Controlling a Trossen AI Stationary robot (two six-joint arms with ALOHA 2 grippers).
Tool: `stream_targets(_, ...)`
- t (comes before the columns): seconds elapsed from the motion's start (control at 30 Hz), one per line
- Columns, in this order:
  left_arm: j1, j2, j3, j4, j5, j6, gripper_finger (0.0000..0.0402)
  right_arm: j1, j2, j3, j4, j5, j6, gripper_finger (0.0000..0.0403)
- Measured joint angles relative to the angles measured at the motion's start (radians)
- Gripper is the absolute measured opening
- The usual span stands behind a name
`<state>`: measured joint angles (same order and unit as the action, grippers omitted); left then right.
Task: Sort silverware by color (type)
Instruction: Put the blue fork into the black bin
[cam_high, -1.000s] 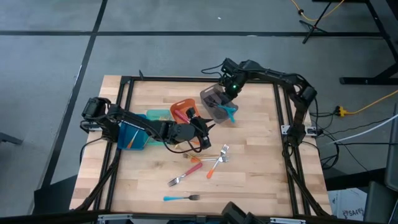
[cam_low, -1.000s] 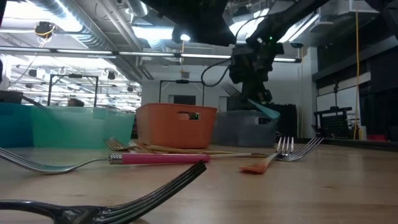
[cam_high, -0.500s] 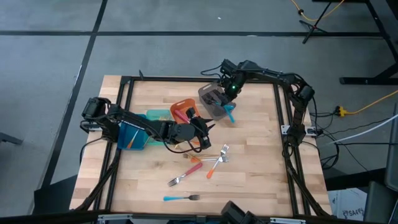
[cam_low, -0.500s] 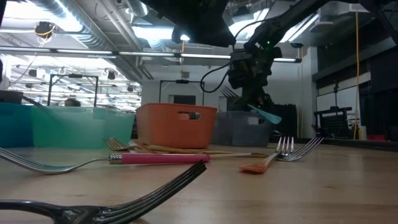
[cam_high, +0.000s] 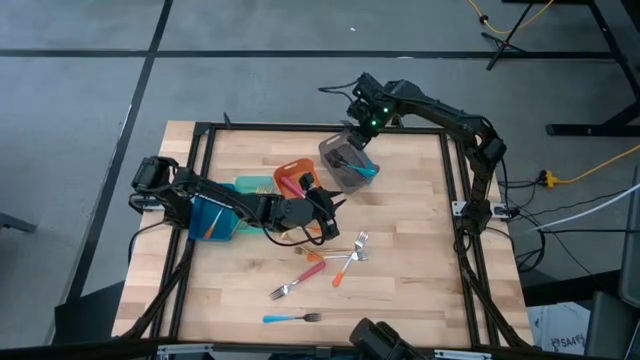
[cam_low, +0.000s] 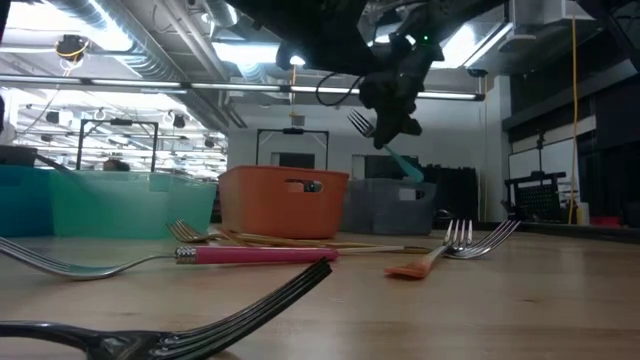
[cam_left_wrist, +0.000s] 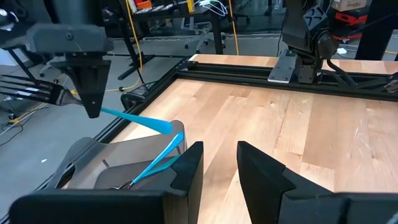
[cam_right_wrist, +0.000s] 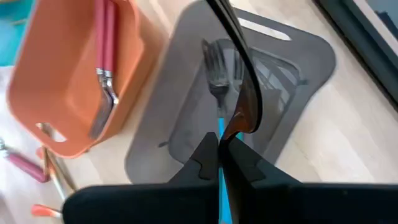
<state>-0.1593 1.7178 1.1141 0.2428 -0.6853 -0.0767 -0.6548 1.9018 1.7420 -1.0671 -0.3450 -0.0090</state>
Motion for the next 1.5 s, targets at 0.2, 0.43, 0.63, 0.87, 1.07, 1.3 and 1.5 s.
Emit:
stream_targets(0.2, 0.0, 0.0, 0.0, 0.0, 0.0, 0.0, 0.0091, 0.001, 0.0, -0.037, 0.0, 0.005, 0.0, 0.0)
stream_targets(0.43, 0.0, 0.0, 0.0, 0.0, 0.0, -0.001, 0.0091, 0.001, 0.0, -0.09, 0.076, 0.004, 0.0, 0.0)
stream_targets(0.63, 0.0, 0.0, 0.0, -0.001, 0.0, -0.001, 0.0091, 0.001, 0.0, -0.101, 0.066, 0.005, 0.0, 0.0)
stream_targets(0.87, 0.001, 0.0, 0.0, -0.021, -0.001, -0.001, 0.0091, 0.0, 0.0, -0.067, 0.053, 0.01, 0.0, 0.0)
stream_targets(1.07, 0.011, 0.0, 0.0, -0.027, -0.001, -0.001, 0.0091, 0.025, 0.0, 0.011, -0.039, 0.171, -0.022, 0.0)
stream_targets(1.3, 0.011, 0.0, 0.0, -0.026, 0.0, -0.001, 0.0091, 0.095, -0.001, 0.023, -0.134, 0.275, -0.026, 0.0)
stream_targets(1.5, 0.011, 0.0, 0.0, -0.026, 0.0, -0.001, 0.0091, 0.162, 0.0, -0.006, -0.07, 0.291, -0.028, 0.0)
